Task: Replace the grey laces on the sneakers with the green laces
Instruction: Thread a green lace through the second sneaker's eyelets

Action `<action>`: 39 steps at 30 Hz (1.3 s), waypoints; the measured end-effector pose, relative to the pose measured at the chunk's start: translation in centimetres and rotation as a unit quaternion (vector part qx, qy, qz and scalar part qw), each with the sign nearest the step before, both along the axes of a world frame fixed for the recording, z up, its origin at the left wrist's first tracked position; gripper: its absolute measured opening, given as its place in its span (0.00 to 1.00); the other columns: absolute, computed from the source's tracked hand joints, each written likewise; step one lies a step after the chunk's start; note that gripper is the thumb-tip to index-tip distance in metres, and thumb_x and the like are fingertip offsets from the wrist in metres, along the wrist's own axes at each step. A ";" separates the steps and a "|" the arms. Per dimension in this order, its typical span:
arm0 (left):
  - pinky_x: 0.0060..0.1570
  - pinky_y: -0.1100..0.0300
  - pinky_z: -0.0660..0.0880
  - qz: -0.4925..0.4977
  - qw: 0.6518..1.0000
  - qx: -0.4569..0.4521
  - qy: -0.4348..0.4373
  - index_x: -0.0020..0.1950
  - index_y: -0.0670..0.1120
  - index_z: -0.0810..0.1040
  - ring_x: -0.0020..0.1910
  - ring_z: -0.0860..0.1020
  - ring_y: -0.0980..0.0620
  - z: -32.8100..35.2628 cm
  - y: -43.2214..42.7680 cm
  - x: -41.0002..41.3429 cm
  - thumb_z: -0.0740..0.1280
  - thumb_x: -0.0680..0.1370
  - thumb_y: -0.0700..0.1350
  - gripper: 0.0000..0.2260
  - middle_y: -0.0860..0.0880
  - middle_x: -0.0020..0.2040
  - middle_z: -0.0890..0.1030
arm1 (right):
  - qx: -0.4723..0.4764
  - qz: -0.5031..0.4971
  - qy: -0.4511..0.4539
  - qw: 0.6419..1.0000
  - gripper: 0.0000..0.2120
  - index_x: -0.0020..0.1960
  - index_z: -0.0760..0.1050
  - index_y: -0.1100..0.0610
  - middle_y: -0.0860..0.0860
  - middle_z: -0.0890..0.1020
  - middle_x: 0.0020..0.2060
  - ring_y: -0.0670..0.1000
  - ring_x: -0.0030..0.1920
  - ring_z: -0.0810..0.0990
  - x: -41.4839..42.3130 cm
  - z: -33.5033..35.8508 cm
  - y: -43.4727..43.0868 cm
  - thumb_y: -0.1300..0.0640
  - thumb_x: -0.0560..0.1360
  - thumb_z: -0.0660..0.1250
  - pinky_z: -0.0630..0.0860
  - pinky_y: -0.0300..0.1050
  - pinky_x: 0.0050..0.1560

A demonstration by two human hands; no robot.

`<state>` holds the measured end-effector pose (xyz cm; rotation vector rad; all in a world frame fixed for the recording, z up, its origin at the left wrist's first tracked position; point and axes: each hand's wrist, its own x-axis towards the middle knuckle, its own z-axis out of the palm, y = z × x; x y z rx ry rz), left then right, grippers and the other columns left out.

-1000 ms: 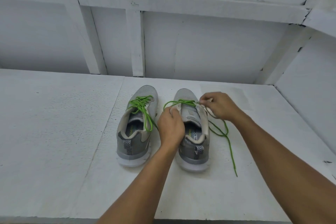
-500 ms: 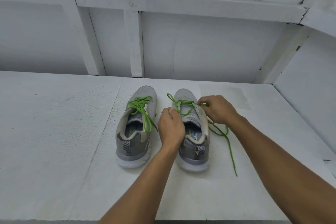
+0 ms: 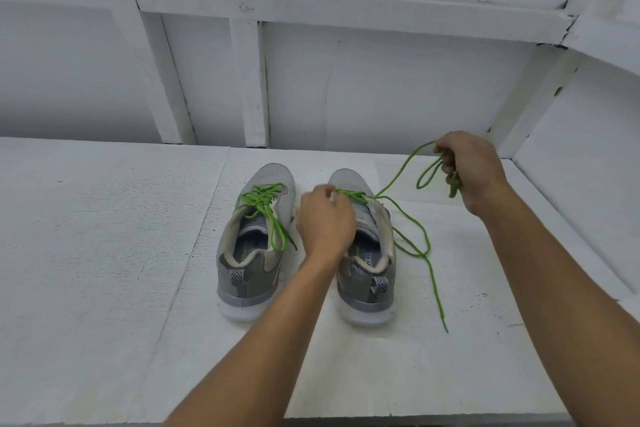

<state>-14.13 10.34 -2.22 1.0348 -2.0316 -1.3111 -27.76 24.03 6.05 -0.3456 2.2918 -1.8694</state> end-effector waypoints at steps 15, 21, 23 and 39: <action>0.62 0.51 0.66 -0.398 0.795 -0.307 -0.339 0.67 0.50 0.74 0.65 0.71 0.45 4.5 -1.6 -8.5 0.62 0.78 0.42 0.17 0.50 0.67 0.73 | 0.038 0.097 0.030 0.994 0.12 0.31 0.67 0.66 0.53 0.69 0.29 0.53 0.36 0.64 5.5 -4.4 1.9 0.55 0.62 0.58 0.62 0.49 0.37; 0.55 0.54 0.76 -0.409 0.829 -0.233 -0.302 0.56 0.43 0.82 0.54 0.78 0.47 4.2 -2.4 -9.3 0.67 0.77 0.47 0.12 0.48 0.55 0.80 | 0.149 0.078 0.005 0.986 0.13 0.33 0.77 0.59 0.52 0.77 0.31 0.52 0.36 0.72 6.4 -5.6 1.5 0.54 0.67 0.58 0.68 0.50 0.39; 0.49 0.55 0.74 -0.404 0.868 -0.165 -0.237 0.55 0.41 0.82 0.50 0.75 0.48 5.3 -2.7 -9.3 0.66 0.78 0.46 0.11 0.49 0.50 0.78 | 0.178 0.070 0.001 0.982 0.14 0.37 0.79 0.58 0.51 0.80 0.35 0.51 0.38 0.74 6.3 -6.1 1.4 0.58 0.74 0.57 0.70 0.46 0.41; 0.48 0.54 0.69 -0.468 0.882 0.027 0.049 0.60 0.46 0.75 0.40 0.80 0.53 17.3 -3.3 -7.2 0.65 0.75 0.40 0.14 0.50 0.40 0.80 | 0.272 0.100 0.060 0.955 0.15 0.64 0.74 0.52 0.52 0.82 0.53 0.52 0.49 0.80 3.8 -3.3 -0.1 0.54 0.77 0.64 0.72 0.42 0.41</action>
